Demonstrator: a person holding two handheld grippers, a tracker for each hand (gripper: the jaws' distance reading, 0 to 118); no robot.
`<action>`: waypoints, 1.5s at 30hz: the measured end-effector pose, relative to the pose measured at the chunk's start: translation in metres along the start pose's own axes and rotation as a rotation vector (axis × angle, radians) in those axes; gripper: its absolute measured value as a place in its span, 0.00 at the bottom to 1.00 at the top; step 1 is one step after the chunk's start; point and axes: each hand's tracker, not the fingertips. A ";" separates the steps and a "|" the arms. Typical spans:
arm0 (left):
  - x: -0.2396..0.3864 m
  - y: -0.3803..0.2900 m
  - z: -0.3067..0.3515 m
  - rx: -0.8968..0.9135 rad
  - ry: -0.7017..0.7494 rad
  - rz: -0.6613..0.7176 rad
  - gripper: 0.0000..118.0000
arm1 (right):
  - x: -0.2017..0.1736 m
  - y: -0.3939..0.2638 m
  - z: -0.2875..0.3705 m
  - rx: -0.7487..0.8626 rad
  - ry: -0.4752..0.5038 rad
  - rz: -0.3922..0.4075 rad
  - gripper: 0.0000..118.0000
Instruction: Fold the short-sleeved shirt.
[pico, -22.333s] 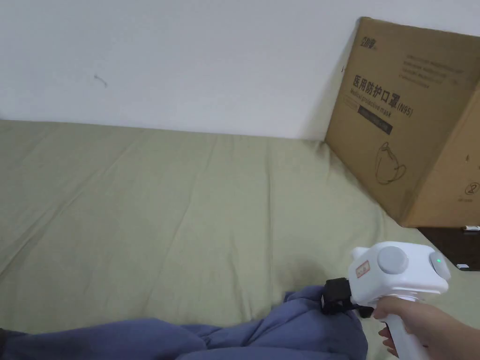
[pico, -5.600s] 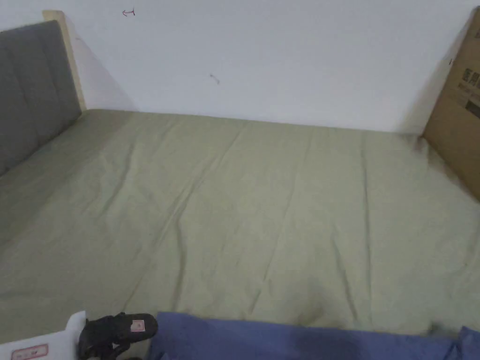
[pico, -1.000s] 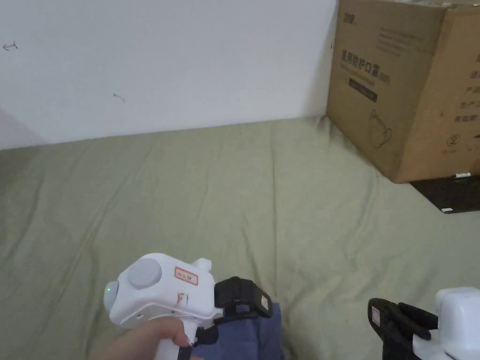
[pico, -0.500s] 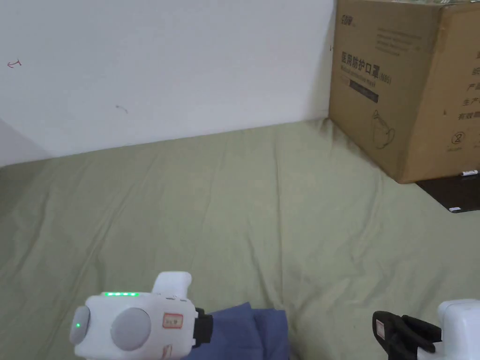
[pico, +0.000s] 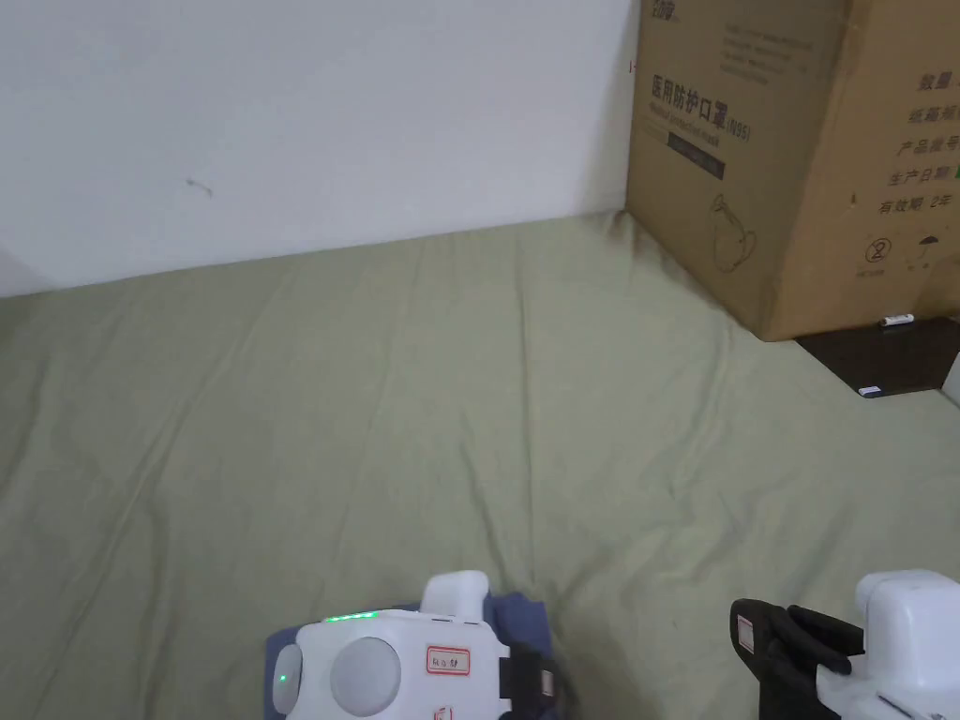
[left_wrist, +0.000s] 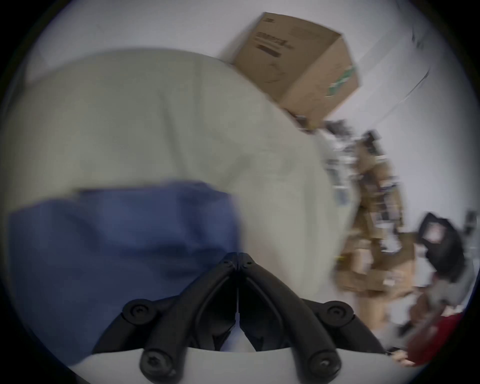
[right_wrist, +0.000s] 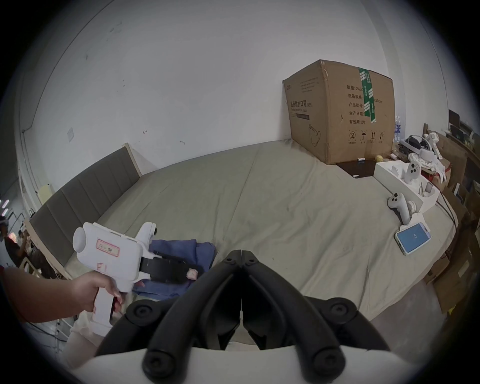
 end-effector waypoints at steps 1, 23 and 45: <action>0.002 -0.002 0.002 -0.041 -0.097 0.021 0.01 | 0.000 0.002 0.001 0.003 0.005 -0.015 0.00; 0.081 -0.133 0.254 1.186 0.877 -0.299 0.01 | -0.098 0.012 0.073 0.714 -0.132 0.188 0.00; 0.047 -0.139 0.262 1.013 0.853 -0.407 0.01 | -0.089 0.044 -0.003 0.174 0.146 0.317 0.00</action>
